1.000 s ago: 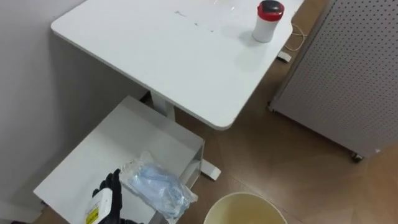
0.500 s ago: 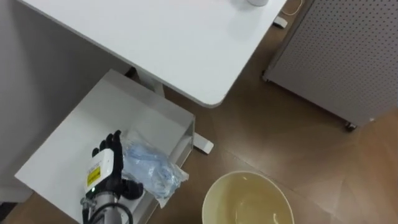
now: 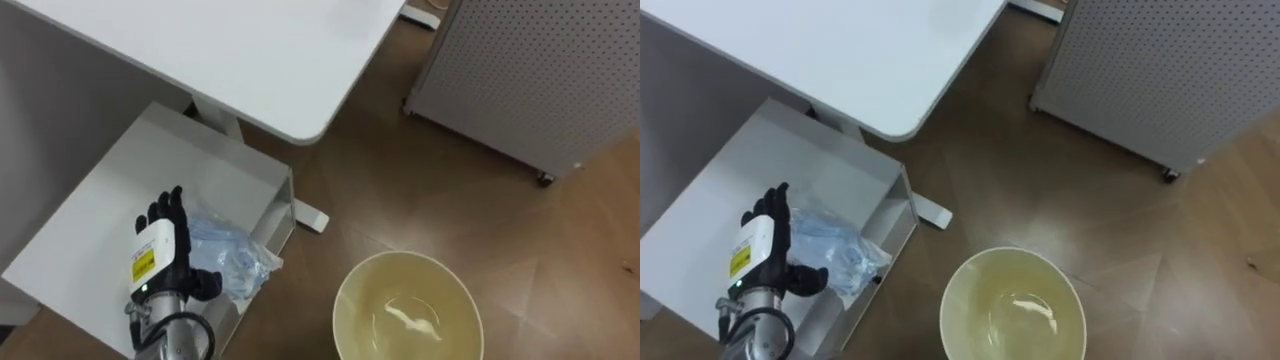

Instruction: Pick garbage

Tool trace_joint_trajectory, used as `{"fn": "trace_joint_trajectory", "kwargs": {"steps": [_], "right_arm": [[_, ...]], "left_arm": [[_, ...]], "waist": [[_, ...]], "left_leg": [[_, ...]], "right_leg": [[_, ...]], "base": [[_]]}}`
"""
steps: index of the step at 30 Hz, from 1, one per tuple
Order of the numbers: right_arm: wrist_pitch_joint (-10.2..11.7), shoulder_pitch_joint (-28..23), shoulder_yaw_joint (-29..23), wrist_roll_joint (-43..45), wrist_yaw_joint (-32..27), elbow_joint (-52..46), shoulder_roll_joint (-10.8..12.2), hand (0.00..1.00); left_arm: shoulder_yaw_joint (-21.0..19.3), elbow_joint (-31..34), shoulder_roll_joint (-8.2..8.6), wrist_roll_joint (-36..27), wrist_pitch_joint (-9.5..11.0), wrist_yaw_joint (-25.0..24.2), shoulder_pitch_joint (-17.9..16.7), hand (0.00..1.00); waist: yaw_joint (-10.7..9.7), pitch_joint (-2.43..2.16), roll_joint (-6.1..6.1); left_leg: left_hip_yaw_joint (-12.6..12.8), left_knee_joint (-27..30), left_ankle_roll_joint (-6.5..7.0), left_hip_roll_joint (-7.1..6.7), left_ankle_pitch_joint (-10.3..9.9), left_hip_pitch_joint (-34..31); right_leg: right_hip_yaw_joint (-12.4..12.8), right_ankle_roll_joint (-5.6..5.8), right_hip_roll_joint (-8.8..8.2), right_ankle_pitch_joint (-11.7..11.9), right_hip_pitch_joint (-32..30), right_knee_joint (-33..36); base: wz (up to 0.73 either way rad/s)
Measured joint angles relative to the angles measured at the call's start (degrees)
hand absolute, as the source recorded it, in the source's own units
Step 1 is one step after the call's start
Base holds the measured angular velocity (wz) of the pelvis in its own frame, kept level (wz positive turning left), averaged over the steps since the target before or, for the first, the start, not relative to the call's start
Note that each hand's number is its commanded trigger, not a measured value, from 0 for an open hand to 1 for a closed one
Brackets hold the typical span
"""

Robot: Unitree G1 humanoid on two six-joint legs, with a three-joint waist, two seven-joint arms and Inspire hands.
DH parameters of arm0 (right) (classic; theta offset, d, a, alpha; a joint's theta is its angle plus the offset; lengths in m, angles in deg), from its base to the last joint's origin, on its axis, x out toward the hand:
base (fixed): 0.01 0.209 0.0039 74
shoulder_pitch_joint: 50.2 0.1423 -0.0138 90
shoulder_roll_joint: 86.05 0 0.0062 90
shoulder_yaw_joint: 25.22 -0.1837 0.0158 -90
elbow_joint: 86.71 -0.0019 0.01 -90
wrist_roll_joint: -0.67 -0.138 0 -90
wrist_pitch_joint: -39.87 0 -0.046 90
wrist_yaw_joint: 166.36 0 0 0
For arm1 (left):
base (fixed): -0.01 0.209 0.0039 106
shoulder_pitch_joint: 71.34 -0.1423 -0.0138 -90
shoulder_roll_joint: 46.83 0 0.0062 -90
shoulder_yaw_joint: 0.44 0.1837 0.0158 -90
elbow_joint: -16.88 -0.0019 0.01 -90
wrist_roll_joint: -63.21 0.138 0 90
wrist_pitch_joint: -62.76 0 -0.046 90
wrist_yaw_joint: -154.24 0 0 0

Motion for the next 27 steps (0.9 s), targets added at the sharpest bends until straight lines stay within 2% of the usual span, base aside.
{"fn": "trace_joint_trajectory", "kwargs": {"steps": [5, 11, 21, 24, 25, 26, 27], "right_arm": [[-0.05, 0.73, 1.05, -1.47, 1.01, 0.01, 0.01, 1.0], [-0.07, 1.18, 1.08, -2.56, 1.2, -0.1, 0.0, 1.0], [0.06, 1.19, 1.07, -4.83, 1.82, -0.79, -0.31, 1.0], [0.07, 1.19, 1.27, -5.73, 2.77, -1.18, -0.94, 1.0], [0.05, 1.18, 1.27, -5.74, 2.95, -1.19, -1.02, 1.0], [0.05, 1.19, 1.27, -5.94, 3.01, -1.32, -1.04, 1.0], [0.05, 1.18, 1.27, -6.1, 3.02, -1.43, -1.04, 1.0]], "left_arm": [[0.76, -1.13, -0.02, 0.05, -0.71, -1.05, 2.24, 0.0], [1.67, -1.44, -0.39, 0.04, -2.29, -1.74, 2.38, 0.0], [1.76, -1.55, -0.58, 0.0, -3.13, -2.56, 2.5, 0.0], [1.66, -1.58, -0.71, 0.0, -3.24, -2.77, 3.57, 0.0], [1.64, -1.59, -0.88, 0.02, -3.25, -2.78, 4.07, 0.68], [1.65, -1.6, -1.03, 0.02, -3.25, -2.79, 4.55, 1.0], [1.65, -1.6, -1.12, 0.01, -3.25, -2.79, 4.75, 1.0]], "waist": [[-1.0, 0.32, -0.26], [-1.14, 0.55, -0.62], [-1.41, 0.66, -0.82], [-1.49, 0.65, -0.81], [-1.63, 0.65, -0.8], [-1.66, 0.64, -0.8], [-1.7, 0.62, -0.84]], "left_leg": [[-0.39, 1.25, -0.26, 0.02, -0.15, -1.32], [-0.72, 2.85, -0.65, 0.26, -0.44, -3.15], [-0.86, 5.67, -1.28, 0.95, -0.74, -7.33], [-0.98, 6.33, -1.54, 1.18, -0.73, -9.15], [-1.21, 6.85, -1.66, 1.42, -0.79, -10.01], [-1.3, 7.58, -1.85, 1.79, -0.91, -10.92], [-1.3, 7.76, -1.91, 1.89, -0.96, -11.27]], "right_leg": [[-0.02, -0.35, -0.07, -0.46, -1.3, 1.51], [-0.42, -0.87, -0.17, -1.09, -2.98, 3.24], [-0.93, -2.17, -0.17, -2.04, -6.98, 5.77], [-1.09, -2.49, -0.11, -2.26, -8.65, 6.02], [-1.44, -2.64, -0.09, -2.29, -9.23, 6.15], [-1.59, -2.73, 0.15, -2.34, -9.75, 6.42], [-1.75, -2.79, 0.31, -2.38, -10.05, 6.77]], "base": [[0.03], [0.03], [0.0], [0.0], [0.0], [0.0], [0.05]]}}
